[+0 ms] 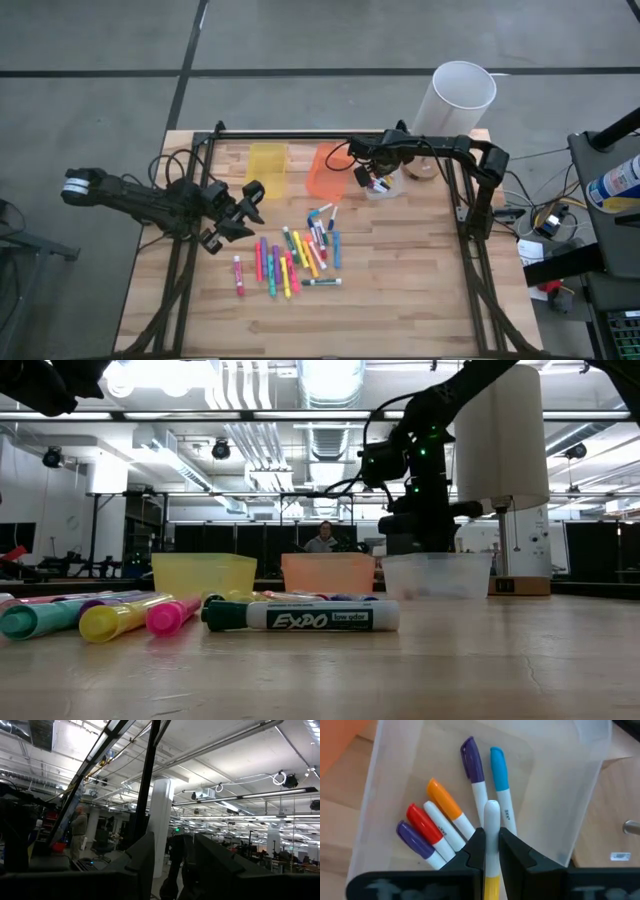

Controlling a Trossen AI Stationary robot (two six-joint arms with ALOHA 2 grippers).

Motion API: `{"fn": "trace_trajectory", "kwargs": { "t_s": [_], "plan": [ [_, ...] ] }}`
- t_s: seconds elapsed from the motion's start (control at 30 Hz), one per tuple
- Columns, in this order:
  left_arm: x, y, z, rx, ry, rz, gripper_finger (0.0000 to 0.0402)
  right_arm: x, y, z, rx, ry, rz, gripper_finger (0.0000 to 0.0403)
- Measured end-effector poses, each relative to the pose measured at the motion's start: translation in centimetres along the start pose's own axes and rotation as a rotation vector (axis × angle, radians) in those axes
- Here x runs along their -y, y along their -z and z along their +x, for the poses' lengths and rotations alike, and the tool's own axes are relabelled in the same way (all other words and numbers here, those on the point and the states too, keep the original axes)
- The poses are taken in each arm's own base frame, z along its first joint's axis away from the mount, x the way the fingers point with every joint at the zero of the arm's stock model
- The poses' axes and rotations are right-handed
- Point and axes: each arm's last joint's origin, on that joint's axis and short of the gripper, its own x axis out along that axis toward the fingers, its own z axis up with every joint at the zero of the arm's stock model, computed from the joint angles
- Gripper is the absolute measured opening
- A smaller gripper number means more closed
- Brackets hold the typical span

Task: Pick & Place Markers
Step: Put the yellow mini marker into the white bin, then put the right dark blue mini marker into the white bin

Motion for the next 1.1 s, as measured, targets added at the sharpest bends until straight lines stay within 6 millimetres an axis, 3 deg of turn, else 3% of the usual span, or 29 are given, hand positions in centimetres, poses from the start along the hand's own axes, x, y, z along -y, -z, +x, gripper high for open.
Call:
{"fn": "trace_trajectory", "kwargs": {
  "t_s": [0.33, 0.8, 1.1],
  "plan": [
    [0.0, 0.0, 0.0, 0.000, 0.000, 0.000, 0.0133, 0.0, 0.0, 0.2, 0.005, -0.002, 0.000, 0.0031],
    [0.0, 0.0, 0.0, 0.000, 0.000, 0.000, 0.0133, 0.0, 0.0, 0.2, 0.015, 0.005, -0.003, 0.0123],
    [0.0, 0.0, 0.0, 0.000, 0.000, 0.000, 0.0133, -0.2, -0.2, -1.6, 0.014, -0.002, -0.055, 0.0132]
  ]
}}
